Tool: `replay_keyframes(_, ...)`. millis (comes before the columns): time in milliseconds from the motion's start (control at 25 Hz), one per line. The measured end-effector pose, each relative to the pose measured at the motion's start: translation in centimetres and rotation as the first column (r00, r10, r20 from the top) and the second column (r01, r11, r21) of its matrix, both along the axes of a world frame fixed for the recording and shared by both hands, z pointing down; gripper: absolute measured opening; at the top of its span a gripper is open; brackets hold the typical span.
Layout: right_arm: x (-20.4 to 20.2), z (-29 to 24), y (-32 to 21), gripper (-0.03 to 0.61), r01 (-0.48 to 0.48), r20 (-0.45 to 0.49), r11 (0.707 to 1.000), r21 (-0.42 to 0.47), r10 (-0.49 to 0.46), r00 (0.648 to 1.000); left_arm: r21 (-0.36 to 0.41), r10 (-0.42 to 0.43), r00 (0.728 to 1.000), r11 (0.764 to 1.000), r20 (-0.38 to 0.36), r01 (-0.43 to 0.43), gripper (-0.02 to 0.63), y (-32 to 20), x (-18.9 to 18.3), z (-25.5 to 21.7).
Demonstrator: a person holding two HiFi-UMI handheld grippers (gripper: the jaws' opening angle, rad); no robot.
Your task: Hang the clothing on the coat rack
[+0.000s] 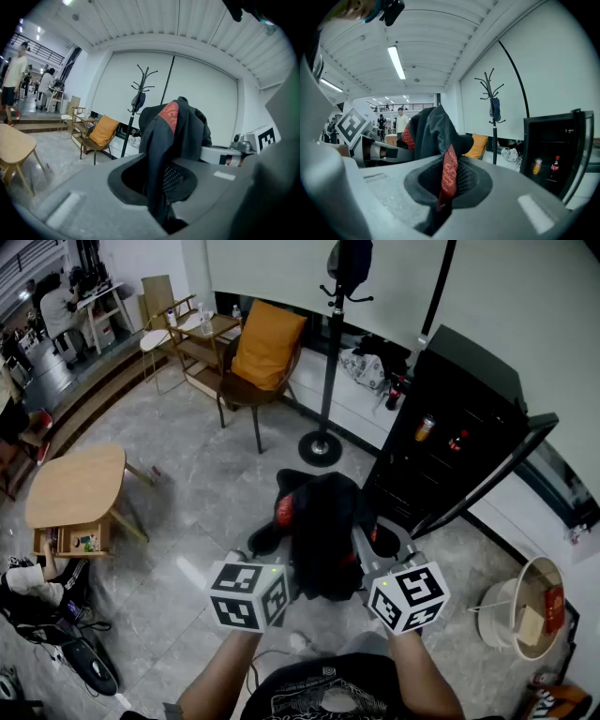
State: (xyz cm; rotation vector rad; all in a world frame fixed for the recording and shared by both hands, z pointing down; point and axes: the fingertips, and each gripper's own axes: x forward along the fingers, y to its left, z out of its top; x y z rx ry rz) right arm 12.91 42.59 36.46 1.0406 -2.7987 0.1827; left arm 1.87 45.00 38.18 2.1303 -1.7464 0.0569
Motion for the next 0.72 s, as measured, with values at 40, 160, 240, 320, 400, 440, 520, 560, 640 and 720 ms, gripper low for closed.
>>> replay_keyframes(40, 0.3, 0.1, 0.1, 0.018, -0.004, 0.003, 1.000, 0.000, 0.004, 1.000, 0.000, 0.004, 1.000, 1.000, 0.001, -0.004, 0.032, 0.1, 0.3, 0.1)
replay_keyframes(160, 1.1, 0.3, 0.0, 0.018, -0.012, 0.010, 1.000, 0.001, 0.012, 1.000, 0.002, 0.015, 1.000, 1.000, 0.005, -0.015, 0.032, -0.1, 1.2, 0.2)
replay_keyframes(240, 1.5, 0.4, -0.5, 0.018, -0.015, 0.017, 1.000, 0.002, 0.015, 1.000, 0.002, 0.019, 1.000, 1.000, 0.011, -0.019, 0.032, -0.6, 1.7, 0.2)
replay_keyframes(320, 1.9, 0.6, -1.1, 0.018, -0.016, 0.027, 1.000, 0.003, 0.016, 1.000, 0.002, 0.022, 1.000, 1.000, 0.019, -0.022, 0.032, -1.3, 2.2, 0.3)
replay_keyframes(400, 2.2, 0.7, -1.9, 0.018, -0.015, 0.037, 1.000, 0.004, 0.014, 0.999, 0.005, 0.021, 0.999, 1.000, 0.029, -0.021, 0.032, -2.2, 2.6, 0.2)
replay_keyframes(440, 2.4, 0.8, -2.4, 0.018, -0.013, 0.042, 1.000, 0.004, 0.013, 0.999, 0.007, 0.020, 0.999, 1.000, 0.035, -0.020, 0.032, -2.6, 2.8, 0.2)
replay_keyframes(520, 2.6, 0.8, -3.3, 0.018, -0.005, 0.053, 1.000, 0.008, 0.005, 0.999, 0.010, 0.016, 0.999, 1.000, 0.047, -0.017, 0.032, -3.6, 3.1, 0.0)
replay_keyframes(560, 2.7, 0.7, -3.8, 0.018, 0.001, 0.058, 1.000, 0.010, -0.001, 0.998, 0.011, 0.013, 0.999, 1.000, 0.053, -0.013, 0.032, -4.1, 3.2, -0.1)
replay_keyframes(640, 2.7, 0.6, -4.9, 0.018, 0.017, 0.066, 1.000, 0.015, -0.018, 0.998, 0.013, 0.002, 0.998, 1.000, 0.063, -0.003, 0.032, -5.2, 3.4, -0.3)
replay_keyframes(720, 2.8, 0.7, -6.0, 0.018, 0.037, 0.071, 0.999, 0.017, -0.038, 0.997, 0.013, -0.012, 0.997, 1.000, 0.072, 0.011, 0.032, -6.3, 3.7, -0.3)
